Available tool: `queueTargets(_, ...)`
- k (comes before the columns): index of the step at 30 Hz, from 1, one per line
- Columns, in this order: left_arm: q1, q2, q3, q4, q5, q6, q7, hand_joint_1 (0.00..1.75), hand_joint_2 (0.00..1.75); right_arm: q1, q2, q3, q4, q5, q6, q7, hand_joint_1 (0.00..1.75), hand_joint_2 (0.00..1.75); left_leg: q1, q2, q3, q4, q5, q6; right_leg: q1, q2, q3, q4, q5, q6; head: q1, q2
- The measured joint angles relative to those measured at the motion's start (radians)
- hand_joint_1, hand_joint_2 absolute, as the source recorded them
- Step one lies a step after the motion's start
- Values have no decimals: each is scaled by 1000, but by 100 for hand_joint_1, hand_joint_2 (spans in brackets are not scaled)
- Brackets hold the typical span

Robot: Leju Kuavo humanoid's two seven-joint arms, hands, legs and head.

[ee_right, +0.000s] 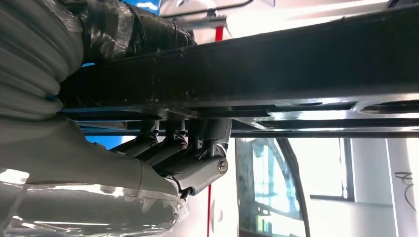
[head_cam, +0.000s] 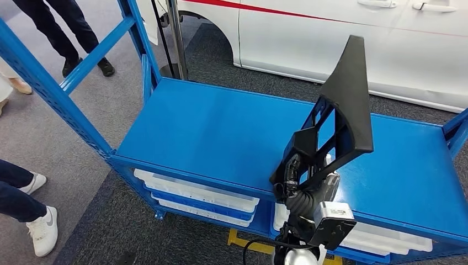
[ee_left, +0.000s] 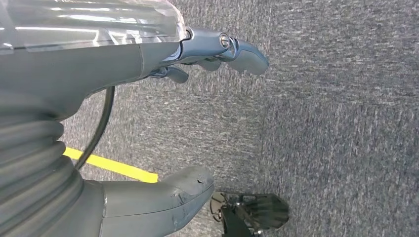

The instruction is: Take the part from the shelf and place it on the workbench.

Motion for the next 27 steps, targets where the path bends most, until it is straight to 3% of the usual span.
queueTargets(2, 0, -1, 3, 0, -1, -3, 0, 0, 175, -1, -9, 16, -4, -28, 25, 1, 175, 175, 0, -1, -2, 10, -4, -6, -3, -1, 64, -120, 61, -1, 0, 0)
queueTargets(4, 0, -2, 8, 0, -1, -4, 0, 0, 175, 1, -16, 29, -11, -50, 47, -1, 175, 175, -3, -2, -7, 20, -8, -16, 0, 0, 102, -201, 89, -10, -1, 0)
queueTargets(8, 1, -2, 23, 0, 2, -4, 1, 0, 175, 12, -27, 47, -29, -74, 65, -7, 175, 175, 1, -2, -18, 31, -14, -38, 3, 0, 94, -216, 105, -37, 0, 0)
queueTargets(10, 2, -3, 26, 0, 3, -3, 1, 0, 175, 14, -30, 51, -33, -75, 65, -8, 175, 175, 3, -2, -43, 95, -73, -47, 0, -2, 84, -222, 119, -52, -1, 0)
queueTargets(12, 1, -4, 26, 0, 3, -3, 2, 0, 175, 17, -33, 54, -35, -75, 66, -9, 175, 175, 4, -3, -83, 216, -155, -55, 2, -4, 66, -221, 131, -57, -1, 0)
queueTargets(13, 1, -4, 27, 0, 3, -3, 2, 0, 175, 19, -35, 55, -36, -76, 66, -10, 175, 175, 5, -3, -94, 266, -181, -56, 3, -4, 56, -220, 137, -57, -1, 0)
queueTargets(14, 2, -4, 28, 0, 3, -3, 2, 0, 175, 20, -36, 56, -36, -76, 66, -10, 175, 175, 5, -3, -90, 283, -188, -56, 4, -5, 46, -218, 143, -57, -1, 0)
queueTargets(15, 2, -4, 28, 0, 3, -3, 2, 0, 175, 21, -37, 57, -37, -76, 66, -10, 175, 175, 4, -2, -66, 260, -177, -54, 6, -5, 37, -216, 149, -56, -1, 0)
queueTargets(18, -2, -3, 30, 0, 3, -3, 2, 0, 175, 22, -37, 58, -41, -76, 66, -10, 175, 175, -1, -2, 71, 52, -112, -35, 8, -5, 19, -214, 170, -49, -1, 0)
queueTargets(19, -4, -2, 31, 0, 3, -3, 2, 0, 175, 22, -38, 58, -41, -76, 66, -10, 175, 175, -6, -2, 98, 6, -100, -29, 8, -5, 17, -215, 177, -44, -1, 0)
queueTargets(23, -4, -1, 32, 0, 3, -3, 2, 0, 175, 23, -40, 59, -43, -77, 66, -11, 175, 175, -12, 0, 94, -20, -67, -12, 4, -6, 15, -223, 195, -18, -1, 0)
queueTargets(24, -4, -1, 33, 0, 3, -3, 2, 0, 175, 24, -41, 59, -45, -77, 66, -11, 175, 175, -9, 3, 86, -24, -54, -6, 3, -5, 8, -212, 175, -13, 0, 0)
queueTargets(25, -4, -1, 33, 0, 3, -3, 2, 0, 175, 24, -43, 59, -46, -78, 66, -11, 175, 175, -6, 6, 76, -28, -40, -1, 3, -4, -4, -182, 136, -9, 0, 0)
queueTargets(27, -4, -1, 34, 0, 3, -3, 2, 0, 175, 27, -46, 59, -47, -81, 66, -11, 175, 175, -6, 9, 50, -26, -20, 7, 0, -3, -34, -68, 31, -3, 0, 0)
